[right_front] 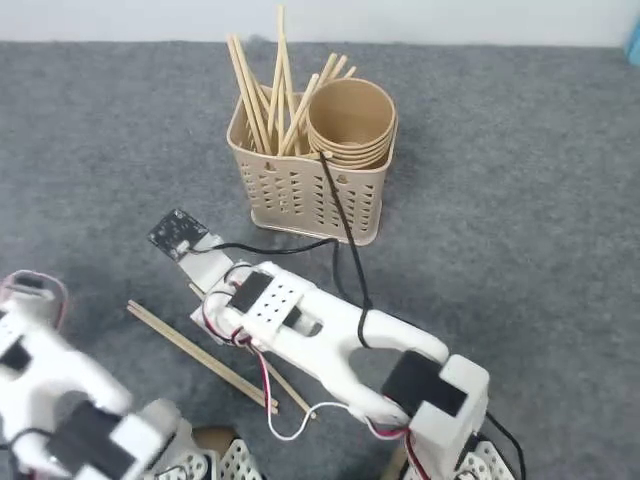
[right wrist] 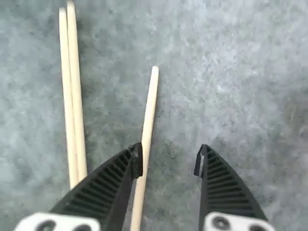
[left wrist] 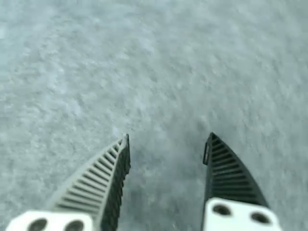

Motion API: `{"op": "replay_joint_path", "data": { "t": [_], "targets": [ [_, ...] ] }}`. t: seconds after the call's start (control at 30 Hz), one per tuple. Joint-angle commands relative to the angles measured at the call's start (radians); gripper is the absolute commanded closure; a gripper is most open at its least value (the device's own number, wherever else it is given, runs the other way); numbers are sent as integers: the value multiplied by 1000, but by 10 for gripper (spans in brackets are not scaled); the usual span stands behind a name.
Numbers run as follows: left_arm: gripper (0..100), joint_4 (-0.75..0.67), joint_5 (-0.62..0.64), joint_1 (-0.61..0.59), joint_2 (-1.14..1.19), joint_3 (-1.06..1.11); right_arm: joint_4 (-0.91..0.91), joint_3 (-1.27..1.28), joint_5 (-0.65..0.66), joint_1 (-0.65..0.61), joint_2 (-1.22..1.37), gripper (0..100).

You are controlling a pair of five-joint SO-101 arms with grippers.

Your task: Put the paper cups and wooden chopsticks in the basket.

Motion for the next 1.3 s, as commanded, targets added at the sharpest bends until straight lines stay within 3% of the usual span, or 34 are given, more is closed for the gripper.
{"op": "replay_joint_path", "data": {
  "t": [0.0,0.23,0.43,0.6,0.67,0.93,1.27],
  "targets": [
    [769,14,38,-32,126,-133,-21,-64,-20,-7,21,808],
    [769,114,40,-37,285,-285,-157,-66,-18,-8,137,808],
    [769,124,40,-37,310,-308,-165,-66,-20,-12,147,810],
    [769,124,40,-37,310,-306,-176,-66,-20,-10,148,998],
    [769,124,40,-37,310,-306,-170,-66,-20,-7,147,961],
    [769,124,40,-35,310,-306,-163,-60,-18,-5,139,991],
    [769,124,40,-21,310,-305,56,15,-25,-2,-176,991]
  ]
}}
